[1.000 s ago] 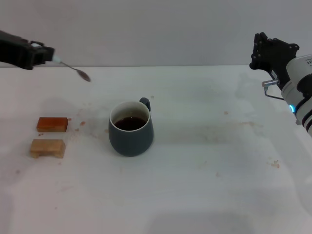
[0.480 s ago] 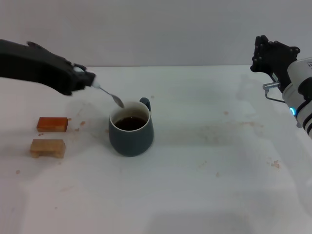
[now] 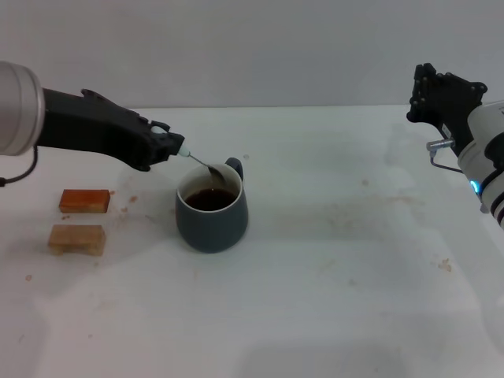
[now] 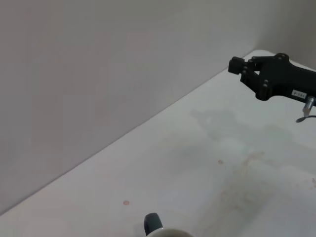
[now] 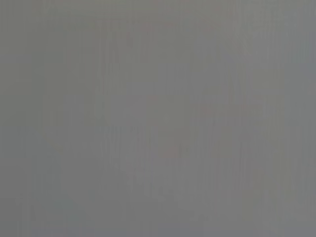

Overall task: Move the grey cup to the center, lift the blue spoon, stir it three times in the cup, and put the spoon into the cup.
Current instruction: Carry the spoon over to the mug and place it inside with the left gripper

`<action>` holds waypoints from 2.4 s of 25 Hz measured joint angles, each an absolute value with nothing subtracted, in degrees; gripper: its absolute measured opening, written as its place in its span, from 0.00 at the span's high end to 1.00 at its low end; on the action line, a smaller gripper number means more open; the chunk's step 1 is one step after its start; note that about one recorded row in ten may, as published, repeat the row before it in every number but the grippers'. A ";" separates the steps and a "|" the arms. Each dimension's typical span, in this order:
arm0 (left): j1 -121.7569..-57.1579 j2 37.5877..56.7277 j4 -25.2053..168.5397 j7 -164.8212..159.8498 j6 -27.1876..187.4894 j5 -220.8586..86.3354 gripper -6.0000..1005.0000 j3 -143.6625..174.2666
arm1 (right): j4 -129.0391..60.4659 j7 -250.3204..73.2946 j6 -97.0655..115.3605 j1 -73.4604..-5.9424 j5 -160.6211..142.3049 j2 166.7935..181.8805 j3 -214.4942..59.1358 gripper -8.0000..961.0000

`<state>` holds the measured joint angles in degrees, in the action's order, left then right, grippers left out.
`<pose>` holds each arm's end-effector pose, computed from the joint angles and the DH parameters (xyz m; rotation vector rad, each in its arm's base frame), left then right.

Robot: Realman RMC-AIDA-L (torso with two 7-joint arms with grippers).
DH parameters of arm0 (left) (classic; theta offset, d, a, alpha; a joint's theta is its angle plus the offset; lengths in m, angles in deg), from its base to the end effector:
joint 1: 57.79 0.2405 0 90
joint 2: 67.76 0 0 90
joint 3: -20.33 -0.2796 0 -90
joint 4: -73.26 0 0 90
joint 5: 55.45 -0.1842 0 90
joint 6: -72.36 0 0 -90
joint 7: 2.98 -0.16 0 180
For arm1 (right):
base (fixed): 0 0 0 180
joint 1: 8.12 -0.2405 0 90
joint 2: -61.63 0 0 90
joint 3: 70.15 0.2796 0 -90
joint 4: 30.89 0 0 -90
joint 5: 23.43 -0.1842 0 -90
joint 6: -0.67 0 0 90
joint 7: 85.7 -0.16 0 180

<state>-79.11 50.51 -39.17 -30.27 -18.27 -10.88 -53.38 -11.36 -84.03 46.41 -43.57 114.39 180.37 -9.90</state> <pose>-0.1519 0.3117 0.0486 -2.4672 -0.7321 -0.0537 0.2577 0.4211 -0.0337 -1.7281 0.4928 0.6144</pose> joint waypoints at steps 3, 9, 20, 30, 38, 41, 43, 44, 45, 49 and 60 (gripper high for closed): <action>-78.80 50.51 -37.57 -30.51 -16.28 -11.14 0.82 -54.83 | -10.76 -84.03 46.56 -43.07 114.39 180.36 -10.10 0.94; -78.35 50.32 -33.33 -31.88 -12.82 -11.64 0.82 -56.84 | -10.23 -84.03 46.60 -42.62 114.39 180.28 -10.28 0.94; -79.05 50.28 -24.91 -36.27 -7.50 -11.78 0.82 -57.17 | -9.40 -84.03 46.33 -42.22 114.39 180.10 -10.00 0.94; -79.16 50.07 -22.44 -38.19 -8.91 -13.00 0.82 -57.51 | -9.17 -83.80 46.20 -42.50 114.39 180.10 -9.86 0.94; -79.57 50.27 -22.52 -38.46 -10.17 -12.80 0.82 -58.86 | -8.92 -82.62 46.11 -42.60 114.39 180.10 -9.75 0.94; -80.36 50.49 -22.08 -38.49 -7.87 -12.03 0.82 -61.22 | -8.92 -82.61 46.09 -42.46 114.39 180.10 -9.76 0.94; -80.60 50.49 -21.83 -38.49 -6.98 -11.77 0.82 -61.79 | -8.87 -82.60 46.01 -42.22 114.39 180.10 -9.77 0.94; -80.60 50.49 -21.83 -38.49 -6.98 -11.77 0.82 -61.79 | -8.87 -82.60 46.01 -42.22 114.39 180.10 -9.77 0.94; -80.60 50.49 -21.83 -38.49 -6.98 -11.77 0.82 -61.79 | -8.82 -82.59 46.01 -42.04 114.39 180.10 -9.77 0.94; -83.34 50.54 -17.81 -38.68 -3.25 -11.56 0.82 -63.26 | -8.66 -82.58 46.00 -41.56 114.39 180.10 -9.77 0.94; -84.54 50.27 -14.44 -39.35 2.36 -13.18 0.82 -63.49 | -8.23 -82.54 46.01 -40.70 114.39 180.10 -9.77 0.94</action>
<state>-84.54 50.27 -14.44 -39.35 2.36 -13.18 -63.49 -8.23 -82.54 46.01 -40.70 114.39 180.10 -9.77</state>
